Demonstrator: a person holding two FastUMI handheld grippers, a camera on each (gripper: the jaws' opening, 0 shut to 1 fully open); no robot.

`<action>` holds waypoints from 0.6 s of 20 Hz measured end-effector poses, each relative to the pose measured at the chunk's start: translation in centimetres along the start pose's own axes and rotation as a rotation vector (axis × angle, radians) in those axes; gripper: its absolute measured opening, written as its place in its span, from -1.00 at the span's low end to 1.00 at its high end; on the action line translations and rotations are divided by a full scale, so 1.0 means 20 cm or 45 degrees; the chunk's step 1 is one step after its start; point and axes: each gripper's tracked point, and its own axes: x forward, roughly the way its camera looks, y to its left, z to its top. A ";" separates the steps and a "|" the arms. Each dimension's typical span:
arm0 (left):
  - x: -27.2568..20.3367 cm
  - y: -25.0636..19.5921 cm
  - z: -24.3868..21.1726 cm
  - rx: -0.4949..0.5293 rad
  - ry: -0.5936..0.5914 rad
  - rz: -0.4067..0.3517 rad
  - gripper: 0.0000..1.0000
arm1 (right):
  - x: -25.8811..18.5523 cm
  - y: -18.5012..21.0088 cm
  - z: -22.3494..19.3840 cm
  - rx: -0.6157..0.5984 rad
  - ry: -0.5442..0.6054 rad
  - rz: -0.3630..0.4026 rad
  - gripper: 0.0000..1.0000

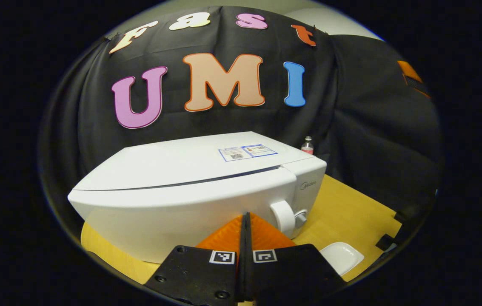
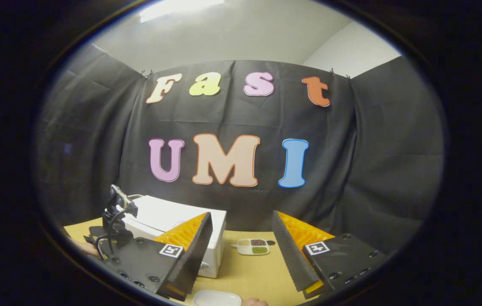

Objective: Open the microwave oven with the left hand, put the food in, and close the microwave oven.

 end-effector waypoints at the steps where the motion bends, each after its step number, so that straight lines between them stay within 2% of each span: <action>1: 0.01 -0.03 0.03 0.008 -0.022 -0.008 -0.97 | 0.00 0.00 0.00 -0.003 0.005 0.002 0.65; 2: 0.04 0.02 0.06 0.057 -0.052 0.051 -0.97 | 0.00 0.00 -0.01 -0.003 0.007 0.005 0.65; 3: -0.01 -0.02 0.06 0.038 -0.058 0.006 -0.98 | -0.01 0.01 0.00 -0.004 0.005 0.007 0.65; 4: 0.06 -0.03 0.04 0.028 -0.040 0.007 -0.94 | -0.02 0.00 0.00 -0.007 0.004 0.006 0.76; 11: 0.05 0.01 -0.01 0.024 -0.003 0.053 -0.95 | -0.04 0.00 0.01 -0.029 0.001 0.013 0.76; 12: 0.04 0.02 -0.01 0.027 0.002 0.065 -0.95 | -0.04 0.00 0.01 -0.025 0.000 0.016 0.65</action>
